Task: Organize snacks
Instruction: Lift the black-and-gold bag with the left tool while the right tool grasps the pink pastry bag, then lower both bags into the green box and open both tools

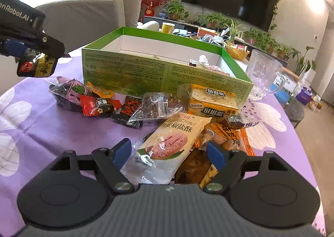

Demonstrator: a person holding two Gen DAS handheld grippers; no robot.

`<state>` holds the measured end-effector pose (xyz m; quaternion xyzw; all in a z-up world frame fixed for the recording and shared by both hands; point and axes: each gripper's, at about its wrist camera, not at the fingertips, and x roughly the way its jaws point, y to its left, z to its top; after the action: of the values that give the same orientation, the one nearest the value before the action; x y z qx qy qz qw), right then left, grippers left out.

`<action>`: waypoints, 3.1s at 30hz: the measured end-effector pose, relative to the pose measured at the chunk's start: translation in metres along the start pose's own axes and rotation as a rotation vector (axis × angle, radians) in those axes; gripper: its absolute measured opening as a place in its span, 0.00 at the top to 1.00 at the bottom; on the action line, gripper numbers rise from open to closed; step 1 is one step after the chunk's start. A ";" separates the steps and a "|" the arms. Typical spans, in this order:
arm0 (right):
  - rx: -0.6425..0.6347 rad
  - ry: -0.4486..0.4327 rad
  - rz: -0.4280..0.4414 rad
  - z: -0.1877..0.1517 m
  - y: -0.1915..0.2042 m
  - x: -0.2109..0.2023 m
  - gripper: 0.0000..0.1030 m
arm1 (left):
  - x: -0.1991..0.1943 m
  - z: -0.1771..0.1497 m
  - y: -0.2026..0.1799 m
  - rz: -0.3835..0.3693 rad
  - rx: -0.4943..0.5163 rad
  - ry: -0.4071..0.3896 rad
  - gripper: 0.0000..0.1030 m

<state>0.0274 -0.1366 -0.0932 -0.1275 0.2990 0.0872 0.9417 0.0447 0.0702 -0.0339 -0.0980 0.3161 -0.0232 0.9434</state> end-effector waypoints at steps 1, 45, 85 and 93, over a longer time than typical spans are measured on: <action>-0.010 -0.008 -0.006 -0.001 0.001 -0.001 0.58 | -0.001 0.000 0.000 -0.002 -0.001 -0.001 0.50; -0.280 -0.102 0.202 -0.021 0.029 -0.018 0.57 | -0.001 0.013 -0.035 -0.026 0.064 -0.039 0.50; 0.230 -0.307 0.144 0.097 -0.089 0.007 0.55 | 0.042 0.072 -0.075 -0.077 0.158 -0.108 0.49; 0.262 -0.206 0.167 0.106 -0.087 0.058 0.55 | 0.084 0.076 -0.072 -0.068 0.149 -0.051 0.46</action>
<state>0.1523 -0.1834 -0.0265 0.0312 0.2195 0.1380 0.9653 0.1588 0.0036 -0.0104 -0.0388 0.2857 -0.0760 0.9545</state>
